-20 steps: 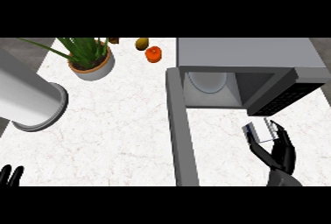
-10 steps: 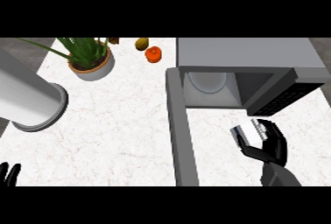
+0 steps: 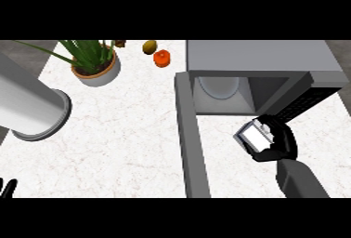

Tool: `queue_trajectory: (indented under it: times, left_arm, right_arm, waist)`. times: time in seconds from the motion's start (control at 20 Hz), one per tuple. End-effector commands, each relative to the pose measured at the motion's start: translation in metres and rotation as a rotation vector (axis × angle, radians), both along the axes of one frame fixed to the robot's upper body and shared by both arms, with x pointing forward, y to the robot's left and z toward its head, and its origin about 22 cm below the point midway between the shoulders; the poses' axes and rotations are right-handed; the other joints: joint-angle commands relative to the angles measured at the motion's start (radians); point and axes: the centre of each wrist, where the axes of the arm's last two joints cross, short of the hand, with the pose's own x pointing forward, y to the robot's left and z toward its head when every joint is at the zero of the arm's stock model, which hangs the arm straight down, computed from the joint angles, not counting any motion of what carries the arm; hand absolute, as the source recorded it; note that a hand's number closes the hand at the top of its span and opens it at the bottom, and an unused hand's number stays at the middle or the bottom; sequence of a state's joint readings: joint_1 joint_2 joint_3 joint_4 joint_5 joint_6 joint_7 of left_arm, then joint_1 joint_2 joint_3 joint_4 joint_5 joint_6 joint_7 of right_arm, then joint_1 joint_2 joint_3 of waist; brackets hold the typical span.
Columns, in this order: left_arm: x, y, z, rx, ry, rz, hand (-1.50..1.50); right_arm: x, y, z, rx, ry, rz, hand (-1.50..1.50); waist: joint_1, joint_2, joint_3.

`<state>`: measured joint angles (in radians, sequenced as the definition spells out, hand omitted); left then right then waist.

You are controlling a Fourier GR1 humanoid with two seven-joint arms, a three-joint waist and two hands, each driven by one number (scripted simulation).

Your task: Pick up the milk, place it into the microwave and close the microwave

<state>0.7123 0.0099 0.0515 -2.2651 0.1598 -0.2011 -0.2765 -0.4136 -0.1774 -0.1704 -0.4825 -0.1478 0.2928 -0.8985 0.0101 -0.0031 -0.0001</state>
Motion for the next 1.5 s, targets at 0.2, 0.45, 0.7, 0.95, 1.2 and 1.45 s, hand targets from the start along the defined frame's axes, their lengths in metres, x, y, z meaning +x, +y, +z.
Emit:
queue_trajectory:
  times: [0.2, 0.45, 0.7, 0.95, 1.2, 1.45]
  left_arm:
    - [-0.01, 0.008, -0.009, -0.011, 0.015, 0.029, -1.5]
    - [-0.023, 0.002, -0.006, -0.006, -0.012, 0.01, -1.5]
    - [-0.02, 0.017, 0.005, -0.017, -0.002, 0.03, -1.5]
    - [-0.026, 0.025, -0.001, -0.037, 0.008, 0.026, -1.5]
    - [-0.025, 0.031, 0.004, -0.027, 0.026, 0.023, -1.5]
    - [-0.022, 0.042, -0.006, -0.011, 0.01, 0.045, -1.5]
  right_arm:
    - [-0.018, 0.042, 0.015, 0.001, -0.068, 0.215, 1.5]
    - [-0.038, 0.05, 0.054, -0.012, -0.046, 0.196, 1.5]
    - [-0.067, 0.075, 0.096, 0.02, -0.04, 0.155, 1.5]
    - [-0.061, 0.099, 0.125, 0.029, -0.034, 0.119, 1.5]
    - [-0.046, 0.135, 0.143, -0.01, -0.083, 0.113, 1.5]
    - [-0.006, 0.15, 0.164, -0.069, -0.083, -0.004, 1.5]
  waist:
    - [-0.024, -0.007, -0.002]
    - [-0.02, -0.009, -0.002]
    - [-0.023, -0.004, -0.001]
    - [-0.006, 0.001, 0.0]
    - [-0.002, 0.002, 0.0]
    - [0.005, 0.004, 0.0]
